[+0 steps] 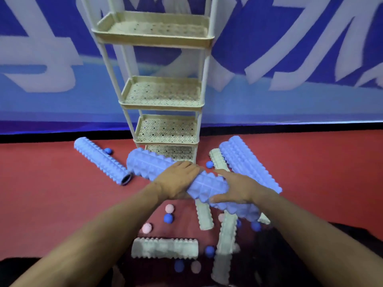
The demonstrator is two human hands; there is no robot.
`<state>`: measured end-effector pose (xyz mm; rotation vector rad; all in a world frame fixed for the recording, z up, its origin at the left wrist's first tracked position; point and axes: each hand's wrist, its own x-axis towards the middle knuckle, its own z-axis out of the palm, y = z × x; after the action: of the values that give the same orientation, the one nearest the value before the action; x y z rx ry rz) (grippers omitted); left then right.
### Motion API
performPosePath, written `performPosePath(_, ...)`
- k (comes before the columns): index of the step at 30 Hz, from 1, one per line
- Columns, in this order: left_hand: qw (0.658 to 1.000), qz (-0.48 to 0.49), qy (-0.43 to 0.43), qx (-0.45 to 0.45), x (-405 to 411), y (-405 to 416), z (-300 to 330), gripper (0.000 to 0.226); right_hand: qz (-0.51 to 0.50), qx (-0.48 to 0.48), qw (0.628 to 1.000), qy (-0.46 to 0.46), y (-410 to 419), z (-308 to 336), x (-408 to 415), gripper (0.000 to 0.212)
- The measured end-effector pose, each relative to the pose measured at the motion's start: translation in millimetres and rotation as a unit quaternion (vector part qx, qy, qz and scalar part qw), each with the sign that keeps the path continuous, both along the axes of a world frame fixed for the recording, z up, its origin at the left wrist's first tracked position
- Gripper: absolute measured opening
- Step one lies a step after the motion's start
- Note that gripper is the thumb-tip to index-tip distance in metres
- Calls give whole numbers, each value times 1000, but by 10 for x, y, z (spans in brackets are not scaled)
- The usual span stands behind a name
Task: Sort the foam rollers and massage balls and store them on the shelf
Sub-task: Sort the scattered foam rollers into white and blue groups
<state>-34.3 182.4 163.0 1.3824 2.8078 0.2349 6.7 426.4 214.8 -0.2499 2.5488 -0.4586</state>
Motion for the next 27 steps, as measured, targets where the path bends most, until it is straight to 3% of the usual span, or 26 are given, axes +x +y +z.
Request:
performPosePath(5,996,-84,31,18,62,671,329,83,-49,-59,997,-2,383,268,266,87)
performPosePath(8,996,-79,38,1,-3,965,310,84,-122,-78,989,8,665,214,323,85)
performPosePath(11,999,-23,37,-17,-144,1138,118,80,-188,-82,979,-2,953,-6,272,85)
performPosePath(16,992,121,-11,-34,-491,1244,-362,75,-273,-24,962,-17,1429,-517,-81,103)
performPosePath(20,976,195,-100,-4,-822,1220,-878,81,-311,16,950,11,1759,-1029,-665,108)
performPosePath(23,943,265,-198,29,-1042,1183,-1364,75,-305,57,950,32,1951,-1453,-1172,95)
performPosePath(27,899,324,-292,41,-1199,1173,-1945,78,-283,127,948,77,2155,-2161,-1719,93)
